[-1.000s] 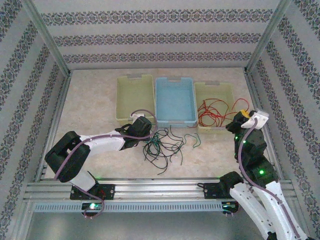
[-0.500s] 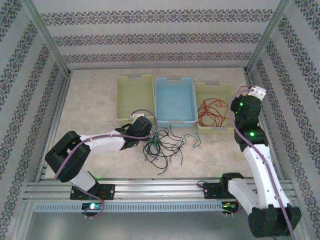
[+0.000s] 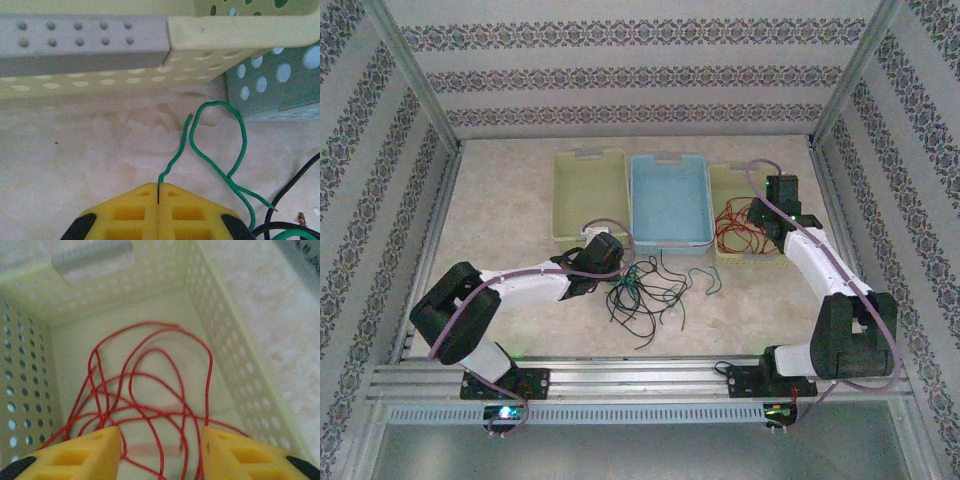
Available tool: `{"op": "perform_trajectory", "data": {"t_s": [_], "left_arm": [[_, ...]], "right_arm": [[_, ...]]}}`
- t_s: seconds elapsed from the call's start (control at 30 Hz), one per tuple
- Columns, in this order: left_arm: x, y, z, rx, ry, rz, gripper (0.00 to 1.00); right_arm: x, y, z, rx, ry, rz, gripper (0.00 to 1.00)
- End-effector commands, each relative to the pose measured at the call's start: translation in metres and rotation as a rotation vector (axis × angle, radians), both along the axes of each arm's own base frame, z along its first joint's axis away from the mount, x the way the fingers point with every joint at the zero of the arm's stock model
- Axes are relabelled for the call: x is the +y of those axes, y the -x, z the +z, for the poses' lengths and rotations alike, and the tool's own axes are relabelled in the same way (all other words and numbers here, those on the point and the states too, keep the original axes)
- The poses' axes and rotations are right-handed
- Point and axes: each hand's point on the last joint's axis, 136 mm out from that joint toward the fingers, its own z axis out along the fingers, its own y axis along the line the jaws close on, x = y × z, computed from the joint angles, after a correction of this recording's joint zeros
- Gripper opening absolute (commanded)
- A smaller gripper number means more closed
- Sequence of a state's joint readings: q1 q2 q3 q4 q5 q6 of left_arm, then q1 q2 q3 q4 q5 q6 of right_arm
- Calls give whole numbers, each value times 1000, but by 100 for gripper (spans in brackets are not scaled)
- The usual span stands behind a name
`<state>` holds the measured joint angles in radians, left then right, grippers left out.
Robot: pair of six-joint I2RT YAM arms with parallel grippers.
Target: Untangle the cables
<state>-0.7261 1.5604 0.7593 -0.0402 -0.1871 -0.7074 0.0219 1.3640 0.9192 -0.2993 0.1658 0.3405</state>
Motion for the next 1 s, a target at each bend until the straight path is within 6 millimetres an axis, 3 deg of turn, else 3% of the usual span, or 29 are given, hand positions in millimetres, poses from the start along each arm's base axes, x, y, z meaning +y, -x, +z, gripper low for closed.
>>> {"op": "perform_trajectory", "data": {"t_s": [0.0, 0.07, 0.17, 0.23, 0.37, 0.63, 0.97], "left_arm": [[0, 3, 1, 0, -1, -12, 0], [-1, 3, 1, 2, -2, -15, 0], [-3, 2, -1, 8, -7, -23, 0], [-4, 0, -2, 15, -11, -26, 0], [-5, 1, -5, 18, -9, -25, 0], [-5, 1, -6, 24, -14, -24, 0], [-3, 1, -6, 26, -24, -26, 0]], "right_arm": [[3, 12, 20, -44, -25, -13, 50], [8, 17, 29, -76, -44, -1, 51], [46, 26, 35, -97, -132, 159, 51], [73, 40, 29, -61, -185, 249, 51], [100, 61, 6, 4, -195, 321, 51], [109, 46, -16, 37, -266, 300, 43], [83, 15, -42, 101, -361, 120, 39]]}}
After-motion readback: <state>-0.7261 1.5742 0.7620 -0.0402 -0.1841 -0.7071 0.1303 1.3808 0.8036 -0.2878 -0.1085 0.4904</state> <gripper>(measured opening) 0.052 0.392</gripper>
